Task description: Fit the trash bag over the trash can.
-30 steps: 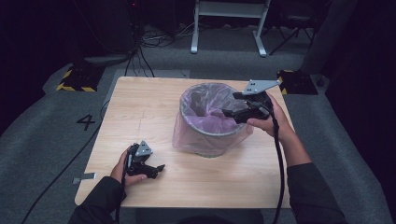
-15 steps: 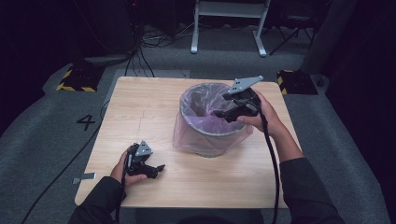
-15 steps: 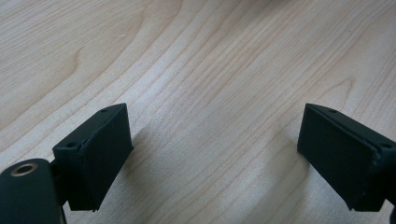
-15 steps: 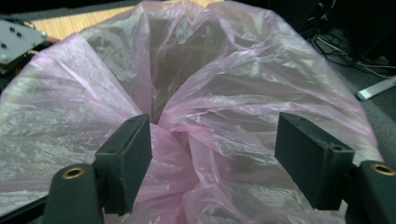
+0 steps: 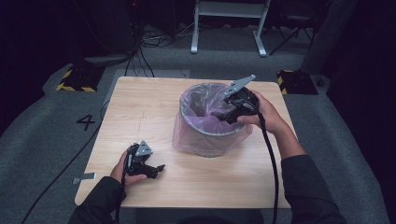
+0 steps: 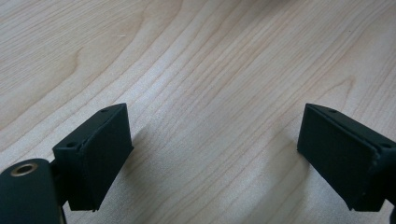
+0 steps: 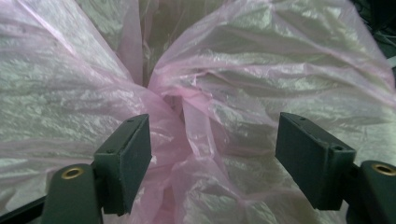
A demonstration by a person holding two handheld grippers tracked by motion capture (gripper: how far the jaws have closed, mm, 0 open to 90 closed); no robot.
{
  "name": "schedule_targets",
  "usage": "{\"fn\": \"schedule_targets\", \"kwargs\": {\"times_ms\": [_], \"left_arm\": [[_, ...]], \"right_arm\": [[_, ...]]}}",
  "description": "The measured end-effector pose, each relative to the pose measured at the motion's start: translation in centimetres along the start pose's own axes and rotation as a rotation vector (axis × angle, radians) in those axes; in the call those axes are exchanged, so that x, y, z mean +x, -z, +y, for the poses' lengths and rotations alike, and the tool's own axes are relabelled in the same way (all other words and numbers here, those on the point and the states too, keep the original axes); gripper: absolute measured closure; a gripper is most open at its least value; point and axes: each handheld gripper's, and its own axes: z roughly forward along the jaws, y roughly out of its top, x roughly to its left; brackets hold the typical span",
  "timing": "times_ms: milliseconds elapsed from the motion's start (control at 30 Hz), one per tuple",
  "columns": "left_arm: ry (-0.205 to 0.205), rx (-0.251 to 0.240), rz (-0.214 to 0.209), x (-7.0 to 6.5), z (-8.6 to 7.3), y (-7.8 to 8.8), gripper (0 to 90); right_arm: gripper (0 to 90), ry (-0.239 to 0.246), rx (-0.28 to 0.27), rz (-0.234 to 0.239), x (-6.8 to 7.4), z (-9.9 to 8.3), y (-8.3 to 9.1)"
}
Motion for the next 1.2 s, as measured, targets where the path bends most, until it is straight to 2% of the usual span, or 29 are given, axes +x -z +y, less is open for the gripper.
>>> {"fn": "schedule_targets", "kwargs": {"times_ms": [233, 433, 567, 1000, 1133, 1200], "left_arm": [[0.0, -0.002, 0.001, 0.0, 0.0, 0.0, 9.9], [0.004, -0.002, -0.001, 0.0, 0.0, 0.0, 9.9], [0.001, -0.003, 0.001, 0.0, 0.0, 0.0, 9.9], [0.002, -0.002, 0.0, 0.0, 0.0, 0.0, 9.9], [0.001, -0.003, 0.001, 0.0, 0.0, 0.0, 9.9], [0.001, -0.002, 0.001, 0.0, 0.0, 0.0, 9.9]], "right_arm": [[26.8, 0.045, 0.064, 0.007, -0.1, 0.0, -0.9], [26.0, 0.035, 0.093, -0.005, -0.2, 0.0, -0.8], [25.9, 0.024, 0.089, 0.008, -0.4, -0.2, -0.9], [26.8, 0.062, 0.205, 0.008, -0.2, 0.3, -2.3], [25.2, 0.067, 0.228, 0.004, -0.1, 0.5, -2.5], [22.4, 0.067, 0.212, -0.015, -0.1, 0.4, -2.3]]}}
